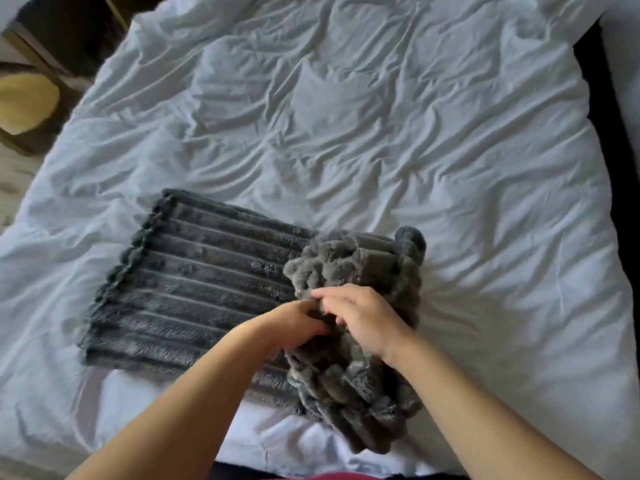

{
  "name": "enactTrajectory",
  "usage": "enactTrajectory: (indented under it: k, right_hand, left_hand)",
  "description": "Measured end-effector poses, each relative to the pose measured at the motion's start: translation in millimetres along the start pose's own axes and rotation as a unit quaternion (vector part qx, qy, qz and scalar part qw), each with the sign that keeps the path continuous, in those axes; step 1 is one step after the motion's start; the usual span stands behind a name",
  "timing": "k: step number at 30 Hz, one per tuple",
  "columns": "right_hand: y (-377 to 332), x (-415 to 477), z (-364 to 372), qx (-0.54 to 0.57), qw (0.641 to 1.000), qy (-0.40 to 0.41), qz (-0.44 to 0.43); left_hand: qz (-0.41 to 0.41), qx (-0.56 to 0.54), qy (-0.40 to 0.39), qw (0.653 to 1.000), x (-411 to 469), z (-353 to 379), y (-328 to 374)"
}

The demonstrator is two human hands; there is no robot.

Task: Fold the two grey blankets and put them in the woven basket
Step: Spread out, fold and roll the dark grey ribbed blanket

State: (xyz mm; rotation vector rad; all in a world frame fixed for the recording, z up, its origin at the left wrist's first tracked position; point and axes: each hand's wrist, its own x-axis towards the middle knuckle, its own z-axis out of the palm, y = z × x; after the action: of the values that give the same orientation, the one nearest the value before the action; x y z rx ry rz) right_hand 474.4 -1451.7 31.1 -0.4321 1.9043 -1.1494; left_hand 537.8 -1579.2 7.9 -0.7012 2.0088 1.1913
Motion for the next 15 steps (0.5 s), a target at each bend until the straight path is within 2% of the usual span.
enactTrajectory:
  k: [2,5,7,8,10,12,13,15]
  right_hand:
    - [-5,17,23,-0.029,0.999,-0.015,-0.019]
    - [-9,30,31,0.147,0.988,0.042,0.039]
    - [-5,30,22,0.209,0.973,0.077,0.066]
    - [-2,26,14,0.202,0.974,0.086,0.054]
    - [10,13,-4,0.155,0.979,0.129,0.007]
    - [29,-7,-31,0.092,0.964,0.249,-0.008]
    - [45,-18,-47,0.049,0.942,0.331,0.012]
    - [84,-39,-86,-0.014,0.879,0.454,0.144]
  left_hand:
    - [0.017,0.021,0.053,0.998,2,-6,0]
    - [0.026,0.035,0.157,0.987,1,-8,-5]
    - [0.014,-0.058,0.178,0.982,1,0,-13]
    - [0.004,-0.106,0.178,0.978,1,3,-14]
    - [-0.004,-0.134,0.164,0.977,3,8,-14]
    - [0.012,-0.140,0.119,0.983,9,18,-9]
    - [0.024,-0.132,0.091,0.987,11,23,-2]
    - [0.053,-0.068,0.059,0.995,16,37,18]
